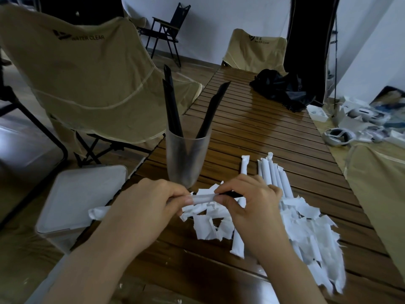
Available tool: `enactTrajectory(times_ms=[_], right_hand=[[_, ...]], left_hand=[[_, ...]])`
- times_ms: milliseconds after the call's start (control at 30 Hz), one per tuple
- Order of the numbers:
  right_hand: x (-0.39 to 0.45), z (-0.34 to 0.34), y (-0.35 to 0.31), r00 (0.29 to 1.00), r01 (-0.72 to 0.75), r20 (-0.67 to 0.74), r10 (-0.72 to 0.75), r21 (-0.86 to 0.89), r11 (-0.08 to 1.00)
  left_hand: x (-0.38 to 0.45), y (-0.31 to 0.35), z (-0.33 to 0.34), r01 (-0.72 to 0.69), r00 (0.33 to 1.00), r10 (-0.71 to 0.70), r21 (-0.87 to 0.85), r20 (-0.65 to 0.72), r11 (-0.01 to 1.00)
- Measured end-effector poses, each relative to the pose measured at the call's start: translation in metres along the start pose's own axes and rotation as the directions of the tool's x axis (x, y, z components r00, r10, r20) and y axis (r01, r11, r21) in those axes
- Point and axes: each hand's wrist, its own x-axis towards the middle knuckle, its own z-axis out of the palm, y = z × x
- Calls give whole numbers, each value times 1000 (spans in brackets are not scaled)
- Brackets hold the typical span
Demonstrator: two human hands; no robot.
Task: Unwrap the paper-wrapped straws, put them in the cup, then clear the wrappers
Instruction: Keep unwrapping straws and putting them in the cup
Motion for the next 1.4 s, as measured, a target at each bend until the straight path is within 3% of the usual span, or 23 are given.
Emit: enactTrajectory(times_ms=[133,300,500,600,700,833,1033,1133,1233,1400], right_hand=[[0,3,-1,998,53,-32,-57,-120,991],[2,6,0,986,166,-1,-166,-29,986],[2,0,-3,994,100,-46,-95,134,986],[1,-2,-4,1000,16,16,-19,179,984],[1,-2,-7,998,57,-45,-49,179,982],[3,0,-10,967,197,-170,-187,39,980],[-1,7,-14,951,231,-159,-264,-201,952],[1,9,-10,967,167,-166,-196,-174,970],[3,10,-9,983,10,-184,-27,-92,996],[1,10,-15,958,-261,-86,275,149,954]], left_hand=[[2,5,-1,-34,999,36,86,-15,996],[1,7,2,-69,997,72,93,-27,993],[4,11,0,-74,992,85,122,-95,990],[4,12,-3,-82,992,93,127,-84,988],[2,13,-5,-78,991,91,123,-103,989],[0,14,-3,16,987,-8,47,-161,999],[1,20,1,100,983,-84,94,-166,991],[1,25,4,89,981,-64,131,-181,987],[2,25,4,69,974,-33,152,-224,986],[-1,26,5,9,964,27,134,-265,991]])
